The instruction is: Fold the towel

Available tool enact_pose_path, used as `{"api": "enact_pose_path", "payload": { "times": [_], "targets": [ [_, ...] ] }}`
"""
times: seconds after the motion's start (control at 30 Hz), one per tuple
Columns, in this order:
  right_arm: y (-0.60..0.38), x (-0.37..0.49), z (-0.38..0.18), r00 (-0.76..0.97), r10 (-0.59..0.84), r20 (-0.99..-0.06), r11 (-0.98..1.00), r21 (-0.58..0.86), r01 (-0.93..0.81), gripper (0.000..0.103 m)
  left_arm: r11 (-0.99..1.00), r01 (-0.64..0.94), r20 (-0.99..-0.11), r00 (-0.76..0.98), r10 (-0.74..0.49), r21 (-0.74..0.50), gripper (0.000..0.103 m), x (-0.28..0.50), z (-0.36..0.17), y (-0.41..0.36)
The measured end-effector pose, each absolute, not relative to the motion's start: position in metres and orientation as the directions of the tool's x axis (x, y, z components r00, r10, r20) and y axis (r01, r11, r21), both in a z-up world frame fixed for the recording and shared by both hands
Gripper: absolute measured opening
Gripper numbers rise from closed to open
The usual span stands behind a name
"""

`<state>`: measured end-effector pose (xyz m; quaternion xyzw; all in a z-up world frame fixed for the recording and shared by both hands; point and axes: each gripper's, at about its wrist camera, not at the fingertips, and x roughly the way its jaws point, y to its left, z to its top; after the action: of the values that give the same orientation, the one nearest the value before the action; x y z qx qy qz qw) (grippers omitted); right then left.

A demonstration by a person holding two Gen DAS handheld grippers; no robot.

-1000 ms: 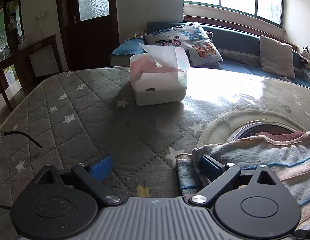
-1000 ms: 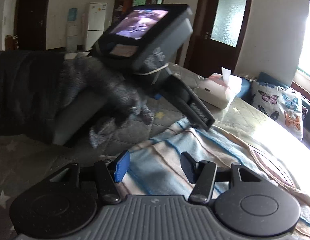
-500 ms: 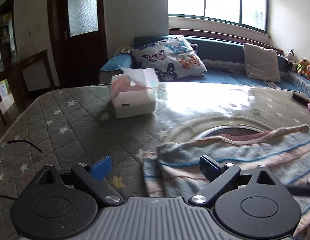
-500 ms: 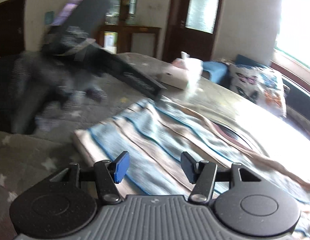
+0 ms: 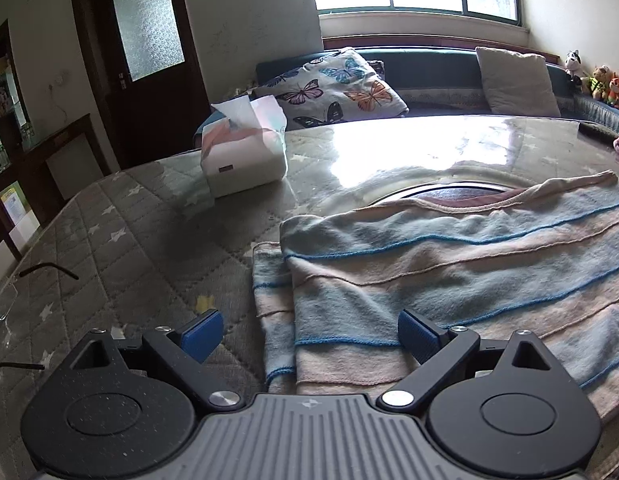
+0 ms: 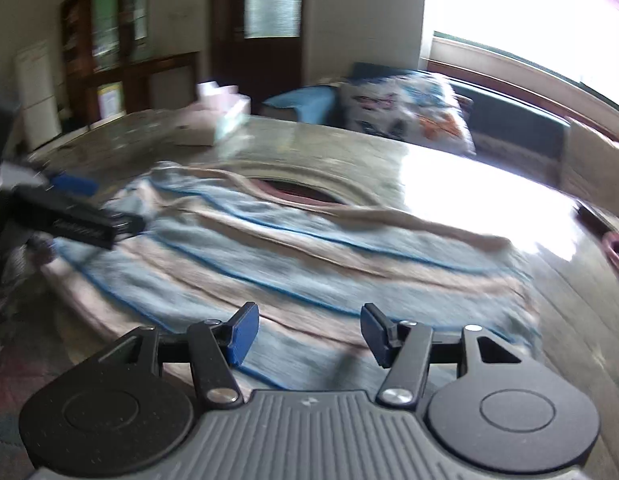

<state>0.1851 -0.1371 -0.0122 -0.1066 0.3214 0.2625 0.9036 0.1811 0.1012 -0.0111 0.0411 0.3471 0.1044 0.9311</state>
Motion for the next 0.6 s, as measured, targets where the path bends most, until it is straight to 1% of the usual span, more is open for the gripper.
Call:
{"api": "enact_pose_path", "payload": {
  "times": [0.17,0.3,0.47,0.6],
  "targets": [
    [-0.181,0.189,-0.018,0.697,0.325,-0.640,0.907,0.002,-0.421,0.058,0.975,-0.167,-0.640,0.735,0.224,0.149,0.097,0.181,-0.012,0.103],
    [-0.203,0.193,-0.013,0.714,0.298,-0.634,0.930,0.026,-0.366,0.058,0.974,-0.168,-0.642,0.733,0.226,0.151,0.097,0.182,-0.012,0.102],
    [-0.204,0.204,-0.006,0.725,0.322,-0.608,0.926,0.042,-0.376,0.058,0.973,-0.170,-0.649,0.725,0.231,0.156,0.097,0.185,-0.008,0.100],
    [-0.205,0.221,-0.016,0.704,0.323,-0.632,0.931,0.078,-0.357,0.057,0.977,-0.158,-0.651,0.729,0.212,0.141,0.097,0.188,0.000,0.098]
  ]
}}
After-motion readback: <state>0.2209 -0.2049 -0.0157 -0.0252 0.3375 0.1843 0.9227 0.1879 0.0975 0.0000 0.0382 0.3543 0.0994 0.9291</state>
